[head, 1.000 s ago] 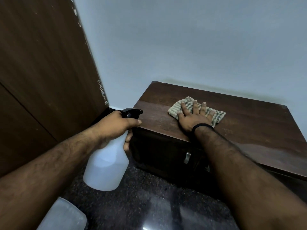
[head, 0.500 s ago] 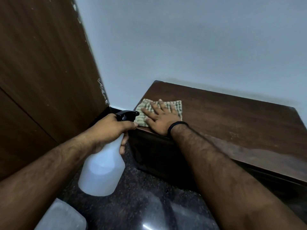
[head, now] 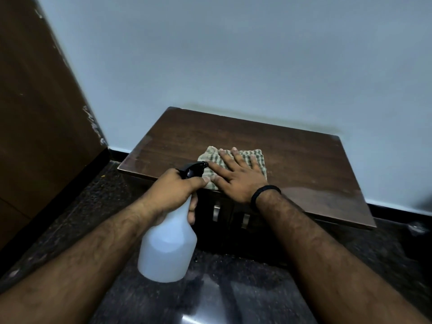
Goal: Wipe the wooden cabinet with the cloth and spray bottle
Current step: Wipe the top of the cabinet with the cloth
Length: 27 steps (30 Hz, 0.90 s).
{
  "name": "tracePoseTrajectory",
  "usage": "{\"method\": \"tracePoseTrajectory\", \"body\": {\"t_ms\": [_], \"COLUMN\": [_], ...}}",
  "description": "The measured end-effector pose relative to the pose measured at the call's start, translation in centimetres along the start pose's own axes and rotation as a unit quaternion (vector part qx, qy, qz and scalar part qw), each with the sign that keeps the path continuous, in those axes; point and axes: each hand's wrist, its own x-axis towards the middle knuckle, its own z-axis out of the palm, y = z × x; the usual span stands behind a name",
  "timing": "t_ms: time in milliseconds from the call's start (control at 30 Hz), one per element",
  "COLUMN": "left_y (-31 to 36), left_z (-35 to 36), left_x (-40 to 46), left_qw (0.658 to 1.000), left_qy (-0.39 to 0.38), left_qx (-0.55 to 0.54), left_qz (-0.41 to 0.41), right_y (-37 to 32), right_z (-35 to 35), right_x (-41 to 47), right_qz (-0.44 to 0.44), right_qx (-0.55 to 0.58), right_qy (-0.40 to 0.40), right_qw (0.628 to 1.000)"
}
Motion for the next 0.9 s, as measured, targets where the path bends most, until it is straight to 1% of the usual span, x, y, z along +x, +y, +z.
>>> {"method": "tracePoseTrajectory", "body": {"t_ms": [233, 400, 600, 733, 900], "left_y": [0.9, 1.7, 2.1, 2.0, 1.3], "left_z": [7.8, 12.9, 17.1, 17.9, 15.3], "left_x": [0.6, 0.7, 0.7, 0.6, -0.2], "left_qw": [0.999, 0.996, 0.991, 0.989, 0.986], "left_qy": [-0.047, -0.088, -0.117, -0.124, -0.077], "left_qx": [0.005, 0.025, 0.062, 0.082, 0.147], "left_qz": [-0.004, 0.002, 0.003, 0.008, 0.029], "right_y": [7.9, 12.2, 16.8, 16.7, 13.8], "right_z": [-1.2, -1.8, -2.4, -2.4, -1.9], "right_x": [-6.9, -10.7, -15.2, -16.4, -15.9], "right_qz": [0.078, 0.132, 0.215, 0.302, 0.362], "right_qx": [-0.009, -0.011, -0.006, 0.037, 0.022], "right_qy": [0.007, 0.011, 0.016, 0.028, 0.039], "right_qw": [0.997, 0.991, 0.976, 0.952, 0.931]}}
